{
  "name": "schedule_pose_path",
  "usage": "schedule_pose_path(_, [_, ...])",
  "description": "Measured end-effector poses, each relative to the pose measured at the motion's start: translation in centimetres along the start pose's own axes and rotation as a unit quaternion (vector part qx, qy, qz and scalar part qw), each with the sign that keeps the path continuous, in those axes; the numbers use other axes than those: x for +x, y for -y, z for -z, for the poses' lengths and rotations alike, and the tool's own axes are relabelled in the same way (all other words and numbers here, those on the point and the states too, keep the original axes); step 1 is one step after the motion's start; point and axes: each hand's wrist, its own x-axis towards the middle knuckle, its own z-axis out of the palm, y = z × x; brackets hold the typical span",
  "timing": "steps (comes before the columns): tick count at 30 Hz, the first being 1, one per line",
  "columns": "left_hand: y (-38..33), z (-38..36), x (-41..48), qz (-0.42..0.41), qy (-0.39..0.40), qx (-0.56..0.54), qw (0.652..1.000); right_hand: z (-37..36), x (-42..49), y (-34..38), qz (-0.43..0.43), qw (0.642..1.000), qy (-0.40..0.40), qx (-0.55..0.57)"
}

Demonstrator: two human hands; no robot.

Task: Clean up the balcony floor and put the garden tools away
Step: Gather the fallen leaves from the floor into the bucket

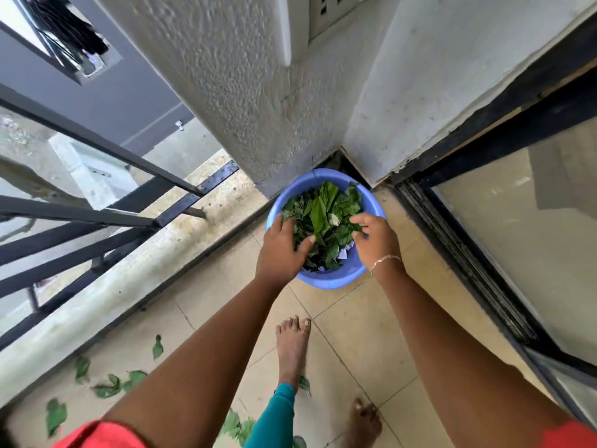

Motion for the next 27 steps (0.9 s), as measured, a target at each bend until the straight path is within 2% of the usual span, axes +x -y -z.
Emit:
schedule_pose_path(3, [0.3,0.3,-2.9,-0.034,-0.007,0.088,0.995,1.2,-3.2,-0.3,0.070,0.996,-0.042,-0.031])
schedule_pose_path(6, [-0.1,0.9,-7.0,-0.033,-0.022,0.118,0.992,2.7,-7.3,-0.2,0.113,0.991,-0.054,-0.042])
schedule_pose_path(10, [-2.9,2.9,-15.4,-0.006,-0.042,0.098,0.994,5.4,-14.5,1.2,0.177,0.980,-0.060,-0.062])
schedule_pose_path(18, [-5.1,5.2,-34.4,0.037,-0.166,0.012,0.985,11.9,-29.9,5.1,0.296,0.943,-0.040,-0.147])
schedule_pose_path(25, [-4.0,4.6,-47.6,0.106,-0.192,-0.012,0.976,13.4,-40.1,5.4,0.346,0.911,0.022,-0.224])
schedule_pose_path(27, [-2.7,4.1,-50.4,0.118,-0.203,-0.027,0.972,13.1,-42.6,4.8,0.384,0.894,0.013,-0.231])
